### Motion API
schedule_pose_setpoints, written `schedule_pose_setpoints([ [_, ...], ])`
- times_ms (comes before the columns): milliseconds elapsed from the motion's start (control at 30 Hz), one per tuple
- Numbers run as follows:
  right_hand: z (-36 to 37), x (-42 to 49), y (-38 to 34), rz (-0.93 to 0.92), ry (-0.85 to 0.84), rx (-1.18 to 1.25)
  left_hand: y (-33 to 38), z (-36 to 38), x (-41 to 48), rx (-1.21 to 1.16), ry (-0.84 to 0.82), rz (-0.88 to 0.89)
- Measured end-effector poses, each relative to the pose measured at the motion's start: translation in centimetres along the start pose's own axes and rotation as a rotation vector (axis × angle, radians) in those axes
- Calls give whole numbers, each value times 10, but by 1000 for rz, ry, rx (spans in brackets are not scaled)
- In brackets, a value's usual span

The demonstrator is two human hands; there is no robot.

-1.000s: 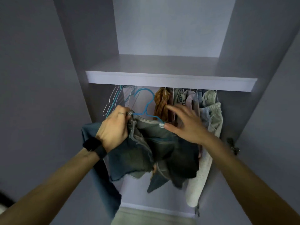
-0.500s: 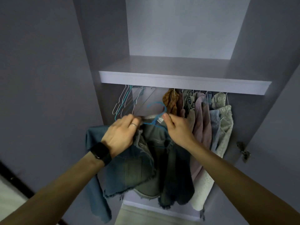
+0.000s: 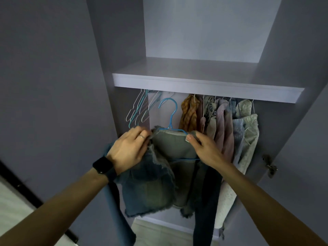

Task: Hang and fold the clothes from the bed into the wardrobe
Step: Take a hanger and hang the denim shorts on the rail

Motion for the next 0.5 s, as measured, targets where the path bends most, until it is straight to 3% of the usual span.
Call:
schedule_pose_setpoints([
  [67, -9, -2, -2, -72, 61, -40, -2, 4, -20, -57, -100, -3],
  [133, -6, -6, -12, -159, 64, -99, -11, 12, -32, -194, -191, -203],
  [233, 4, -12, -24, -216, 18, -95, -17, 27, -15, -375, -120, -496],
  [400, 7, -10, -15, 24, -18, 45, 14, 36, 17, -355, -10, -359],
  [500, 3, -1, -21, 162, 111, 91, 30, 46, 24, -275, -44, -264],
])
Point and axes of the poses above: each hand's wrist, its own x-axis towards the middle knuckle, its own z-axis out of the palm, y = z × x, the point moved 7 cm from there along x, towards the middle knuckle, and after that the axes turned 7 degrees about y, right-handed, at the moved point
